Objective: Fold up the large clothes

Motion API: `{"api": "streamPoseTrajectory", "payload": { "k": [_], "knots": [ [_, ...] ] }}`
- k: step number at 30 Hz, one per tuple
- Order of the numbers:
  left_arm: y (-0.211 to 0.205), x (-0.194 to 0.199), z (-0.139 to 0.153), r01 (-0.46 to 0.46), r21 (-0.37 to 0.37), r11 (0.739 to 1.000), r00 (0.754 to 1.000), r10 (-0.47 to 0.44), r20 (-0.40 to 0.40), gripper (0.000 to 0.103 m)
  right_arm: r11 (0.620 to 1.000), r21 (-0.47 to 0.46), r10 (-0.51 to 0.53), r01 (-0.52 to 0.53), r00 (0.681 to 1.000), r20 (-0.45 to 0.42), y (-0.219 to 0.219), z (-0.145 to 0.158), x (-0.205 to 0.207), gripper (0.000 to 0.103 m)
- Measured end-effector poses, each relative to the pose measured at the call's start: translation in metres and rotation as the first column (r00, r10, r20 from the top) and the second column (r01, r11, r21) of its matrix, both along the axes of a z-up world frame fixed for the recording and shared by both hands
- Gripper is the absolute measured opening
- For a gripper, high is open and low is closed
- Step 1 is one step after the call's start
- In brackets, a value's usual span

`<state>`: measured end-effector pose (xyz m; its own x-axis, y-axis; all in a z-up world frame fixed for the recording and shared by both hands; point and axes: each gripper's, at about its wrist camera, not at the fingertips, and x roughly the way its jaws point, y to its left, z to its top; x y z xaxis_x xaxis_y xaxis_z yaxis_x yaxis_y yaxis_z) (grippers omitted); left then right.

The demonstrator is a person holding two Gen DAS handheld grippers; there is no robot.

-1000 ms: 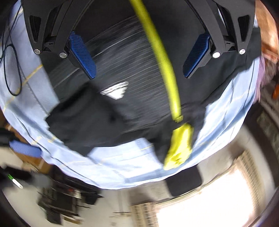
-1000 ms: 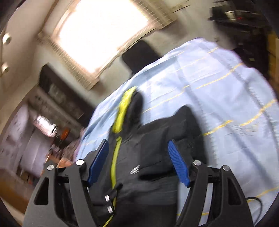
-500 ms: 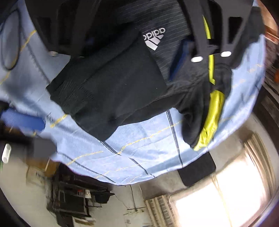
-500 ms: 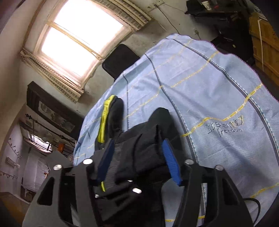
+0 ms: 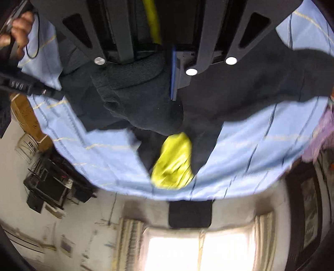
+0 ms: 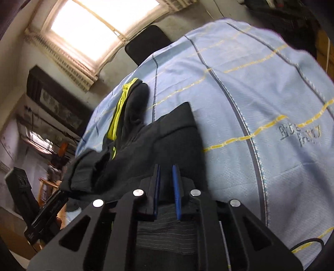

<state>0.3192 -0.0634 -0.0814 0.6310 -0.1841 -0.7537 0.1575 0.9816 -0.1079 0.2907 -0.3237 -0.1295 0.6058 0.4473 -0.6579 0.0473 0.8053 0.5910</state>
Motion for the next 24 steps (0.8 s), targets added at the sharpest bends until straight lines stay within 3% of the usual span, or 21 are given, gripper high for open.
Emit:
{"api": "streamPoseTrajectory", "payload": {
  "k": [1, 3, 8, 13, 16, 20, 22, 24],
  "knots": [
    [0.009, -0.001, -0.008, -0.014, -0.008, 1.0, 0.999, 0.014, -0.03, 0.044, 0.999, -0.035, 0.006, -0.007, 1.0, -0.006, 0.006, -0.001, 0.001, 0.013],
    [0.03, -0.004, -0.021, -0.072, -0.03, 0.997, 0.995, 0.07, -0.067, 0.062, 0.998, -0.063, 0.018, -0.02, 0.999, -0.029, 0.013, -0.007, 0.004, 0.013],
    [0.064, -0.007, -0.03, -0.115, -0.13, 0.985, 0.988, 0.099, -0.121, 0.067, 0.994, -0.098, 0.049, -0.055, 0.997, -0.064, 0.021, -0.018, 0.01, 0.013],
    [0.091, -0.015, -0.033, -0.164, -0.149, 0.975, 0.98, 0.145, -0.134, 0.08, 0.99, -0.117, 0.062, -0.075, 0.991, -0.115, 0.024, -0.033, 0.018, 0.0],
    [0.11, -0.017, -0.032, -0.188, -0.184, 0.965, 0.976, 0.162, -0.144, 0.084, 0.991, -0.112, 0.065, -0.078, 0.991, -0.12, 0.022, -0.035, 0.02, 0.0],
    [0.129, -0.02, -0.018, -0.234, -0.17, 0.957, 0.971, 0.223, -0.085, 0.084, 0.995, -0.078, 0.055, -0.065, 0.99, -0.127, 0.016, -0.038, 0.02, 0.0],
    [0.14, -0.027, -0.007, -0.278, -0.141, 0.95, 0.96, 0.278, -0.02, 0.083, 0.995, -0.088, 0.03, -0.041, 0.992, -0.122, 0.012, -0.036, 0.018, 0.0],
    [0.154, -0.031, -0.002, -0.298, -0.16, 0.941, 0.953, 0.302, -0.003, 0.084, 0.993, -0.118, -0.021, 0.009, 0.994, -0.106, 0.005, -0.032, 0.015, 0.0]
  ]
}}
